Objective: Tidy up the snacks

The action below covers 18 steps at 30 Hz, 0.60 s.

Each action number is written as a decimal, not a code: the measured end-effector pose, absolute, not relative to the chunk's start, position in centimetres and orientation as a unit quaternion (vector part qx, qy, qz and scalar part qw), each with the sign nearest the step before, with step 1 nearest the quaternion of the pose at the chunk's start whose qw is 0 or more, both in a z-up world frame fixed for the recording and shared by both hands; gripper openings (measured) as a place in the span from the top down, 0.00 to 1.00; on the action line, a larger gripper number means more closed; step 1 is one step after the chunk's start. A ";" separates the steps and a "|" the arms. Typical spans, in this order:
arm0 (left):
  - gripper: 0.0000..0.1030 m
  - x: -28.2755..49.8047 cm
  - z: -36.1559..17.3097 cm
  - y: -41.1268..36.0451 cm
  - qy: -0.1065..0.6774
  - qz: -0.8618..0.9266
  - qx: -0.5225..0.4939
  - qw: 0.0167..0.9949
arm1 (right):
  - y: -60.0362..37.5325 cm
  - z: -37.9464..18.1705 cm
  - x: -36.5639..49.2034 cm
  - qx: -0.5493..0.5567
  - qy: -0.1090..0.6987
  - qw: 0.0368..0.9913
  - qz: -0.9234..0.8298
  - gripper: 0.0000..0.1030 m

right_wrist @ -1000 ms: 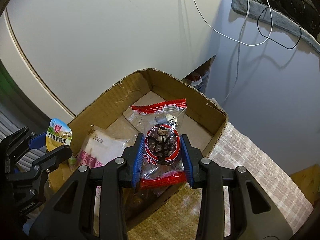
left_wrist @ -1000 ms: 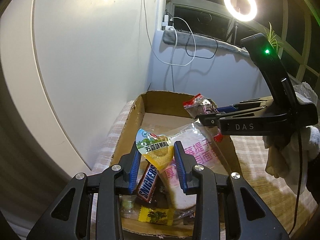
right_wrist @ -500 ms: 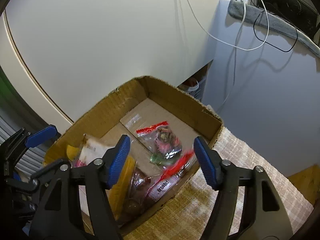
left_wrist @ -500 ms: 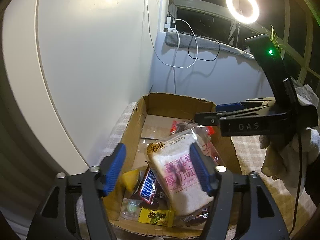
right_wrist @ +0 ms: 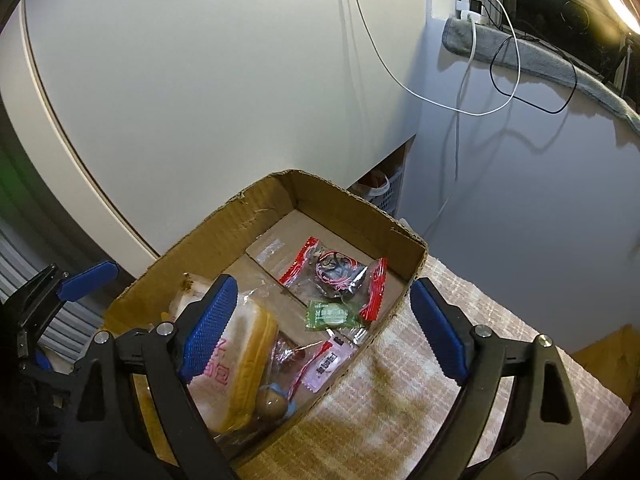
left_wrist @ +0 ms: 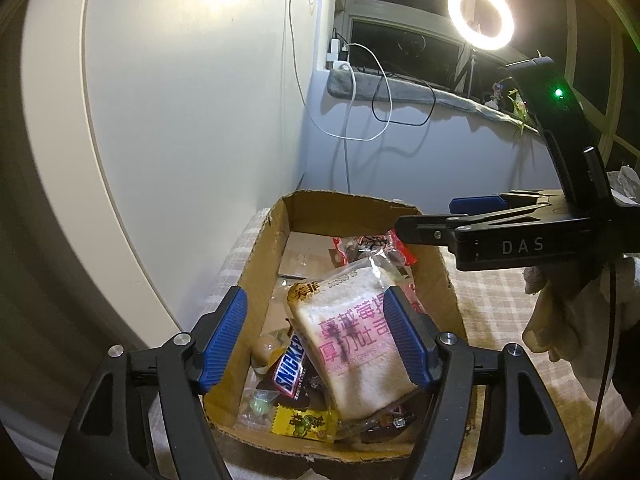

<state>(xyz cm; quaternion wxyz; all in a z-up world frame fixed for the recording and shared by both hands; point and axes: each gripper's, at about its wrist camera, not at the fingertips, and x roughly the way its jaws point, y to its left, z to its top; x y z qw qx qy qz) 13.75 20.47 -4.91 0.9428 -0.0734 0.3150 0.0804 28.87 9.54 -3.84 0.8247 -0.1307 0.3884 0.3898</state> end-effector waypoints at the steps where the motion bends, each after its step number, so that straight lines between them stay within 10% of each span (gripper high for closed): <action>1: 0.31 13.6 -4.8 20.4 0.314 0.081 -0.073 0.943 | 9.3 -3.7 28.7 -0.128 0.387 0.825 0.391 0.12; 18: 0.31 10.9 -3.2 18.5 0.302 0.091 -0.069 0.947 | 4.9 -0.5 23.7 -0.101 0.345 0.848 0.388 0.12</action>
